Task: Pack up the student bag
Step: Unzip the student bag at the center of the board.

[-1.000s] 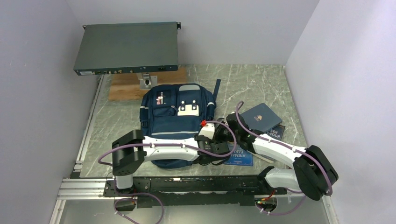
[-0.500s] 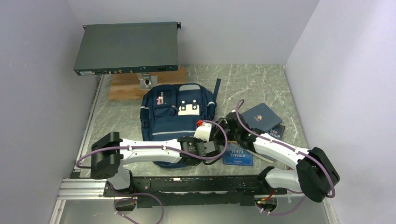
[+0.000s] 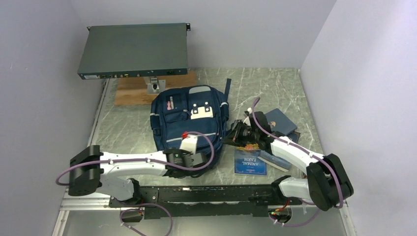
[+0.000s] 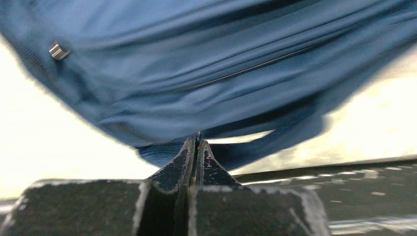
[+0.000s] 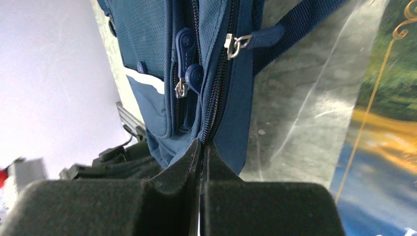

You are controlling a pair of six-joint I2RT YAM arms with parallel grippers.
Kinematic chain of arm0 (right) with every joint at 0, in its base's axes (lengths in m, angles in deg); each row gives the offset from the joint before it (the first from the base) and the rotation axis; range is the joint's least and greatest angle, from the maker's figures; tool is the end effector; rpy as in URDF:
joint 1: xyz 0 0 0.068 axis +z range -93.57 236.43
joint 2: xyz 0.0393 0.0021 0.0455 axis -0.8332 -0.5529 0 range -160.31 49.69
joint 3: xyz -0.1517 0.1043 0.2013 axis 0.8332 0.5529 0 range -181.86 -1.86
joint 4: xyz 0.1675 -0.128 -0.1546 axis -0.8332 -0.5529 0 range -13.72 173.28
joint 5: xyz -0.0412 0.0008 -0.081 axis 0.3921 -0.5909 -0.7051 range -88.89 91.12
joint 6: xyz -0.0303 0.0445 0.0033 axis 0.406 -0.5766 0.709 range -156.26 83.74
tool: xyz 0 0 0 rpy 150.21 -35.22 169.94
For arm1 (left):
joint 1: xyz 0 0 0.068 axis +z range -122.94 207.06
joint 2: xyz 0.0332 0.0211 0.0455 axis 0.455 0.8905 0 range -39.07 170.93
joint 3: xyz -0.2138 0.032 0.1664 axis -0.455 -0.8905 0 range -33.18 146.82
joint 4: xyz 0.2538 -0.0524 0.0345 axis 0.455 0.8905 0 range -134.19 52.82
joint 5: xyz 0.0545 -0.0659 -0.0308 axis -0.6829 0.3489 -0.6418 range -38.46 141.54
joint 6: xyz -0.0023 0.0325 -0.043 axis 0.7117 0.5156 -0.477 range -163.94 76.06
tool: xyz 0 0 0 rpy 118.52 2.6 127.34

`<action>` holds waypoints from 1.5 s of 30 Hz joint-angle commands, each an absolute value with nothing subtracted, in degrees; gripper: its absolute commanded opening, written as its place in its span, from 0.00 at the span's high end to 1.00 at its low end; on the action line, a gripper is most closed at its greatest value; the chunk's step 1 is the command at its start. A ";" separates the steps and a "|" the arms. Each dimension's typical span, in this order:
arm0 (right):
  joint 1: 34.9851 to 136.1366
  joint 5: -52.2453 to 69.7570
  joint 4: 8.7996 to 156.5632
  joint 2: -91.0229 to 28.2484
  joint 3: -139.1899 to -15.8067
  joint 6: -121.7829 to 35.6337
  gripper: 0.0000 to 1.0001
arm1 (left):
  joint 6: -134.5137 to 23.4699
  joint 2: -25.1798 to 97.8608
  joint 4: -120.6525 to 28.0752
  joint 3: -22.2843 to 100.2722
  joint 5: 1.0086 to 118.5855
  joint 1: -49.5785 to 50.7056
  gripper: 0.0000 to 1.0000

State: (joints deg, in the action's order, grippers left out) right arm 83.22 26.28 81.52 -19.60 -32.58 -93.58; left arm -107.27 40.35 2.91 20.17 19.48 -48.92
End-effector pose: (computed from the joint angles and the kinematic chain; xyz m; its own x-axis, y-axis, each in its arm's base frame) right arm 0.2042 0.1202 0.1858 -0.8989 0.3996 -0.1799 0.1099 0.6029 0.7902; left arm 0.0785 -0.2361 0.2194 -0.8056 0.1002 -0.5839 0.1452 0.9889 -0.0307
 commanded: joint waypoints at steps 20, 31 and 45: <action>77.06 23.02 65.23 -29.84 -53.14 -47.85 0.83 | -75.82 15.40 -7.25 4.96 32.16 -10.58 1.00; 99.61 29.35 70.04 -16.59 -50.17 -29.61 0.34 | -73.81 8.56 -12.28 0.81 46.32 -9.48 0.44; 120.32 16.04 85.03 -31.00 -48.11 -8.85 0.31 | -100.91 12.60 -11.12 -2.91 55.32 2.88 0.49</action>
